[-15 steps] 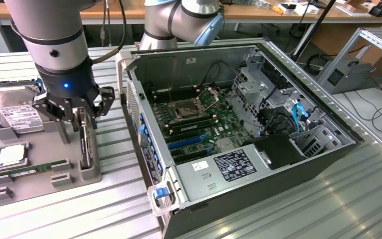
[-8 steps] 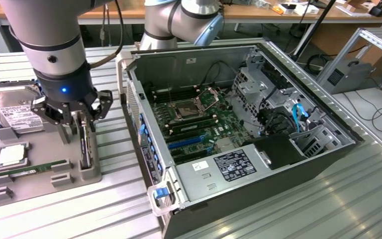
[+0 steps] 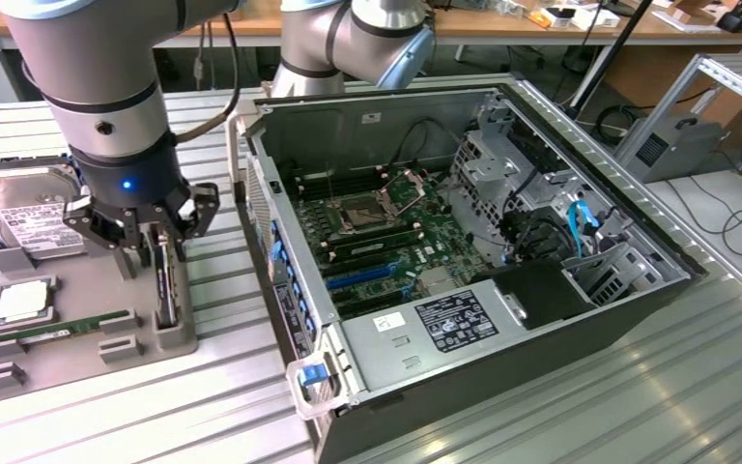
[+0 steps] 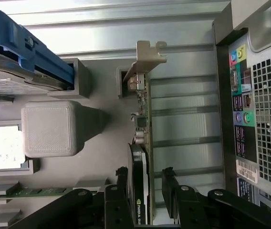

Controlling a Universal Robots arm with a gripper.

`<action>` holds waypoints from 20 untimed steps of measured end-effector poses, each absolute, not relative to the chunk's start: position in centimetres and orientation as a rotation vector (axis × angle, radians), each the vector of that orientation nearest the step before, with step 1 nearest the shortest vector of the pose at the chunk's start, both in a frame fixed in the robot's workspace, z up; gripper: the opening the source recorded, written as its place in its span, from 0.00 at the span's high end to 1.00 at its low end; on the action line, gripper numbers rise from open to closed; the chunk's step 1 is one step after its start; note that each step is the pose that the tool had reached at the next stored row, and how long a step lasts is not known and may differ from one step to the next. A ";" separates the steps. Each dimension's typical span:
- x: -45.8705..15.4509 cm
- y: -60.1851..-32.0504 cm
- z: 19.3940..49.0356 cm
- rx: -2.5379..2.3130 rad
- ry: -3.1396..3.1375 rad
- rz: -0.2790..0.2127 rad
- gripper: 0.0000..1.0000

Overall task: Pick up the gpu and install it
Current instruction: 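Pick up the gpu and move the gpu toward the slot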

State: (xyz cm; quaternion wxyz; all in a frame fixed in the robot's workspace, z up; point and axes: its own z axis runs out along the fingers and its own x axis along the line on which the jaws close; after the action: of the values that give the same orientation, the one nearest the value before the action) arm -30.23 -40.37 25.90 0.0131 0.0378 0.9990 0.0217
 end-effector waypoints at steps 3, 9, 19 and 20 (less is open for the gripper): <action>-30.2 -40.4 25.4 0.118 3.112 0.068 0.58; -30.2 -40.4 24.6 0.118 3.113 0.067 0.58; -30.2 -40.4 24.5 0.118 3.113 0.067 0.73; -30.2 -40.4 24.5 0.118 3.113 0.068 0.73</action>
State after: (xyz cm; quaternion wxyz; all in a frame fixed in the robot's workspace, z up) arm -30.25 -40.37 24.54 0.0130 0.0378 0.9990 0.0217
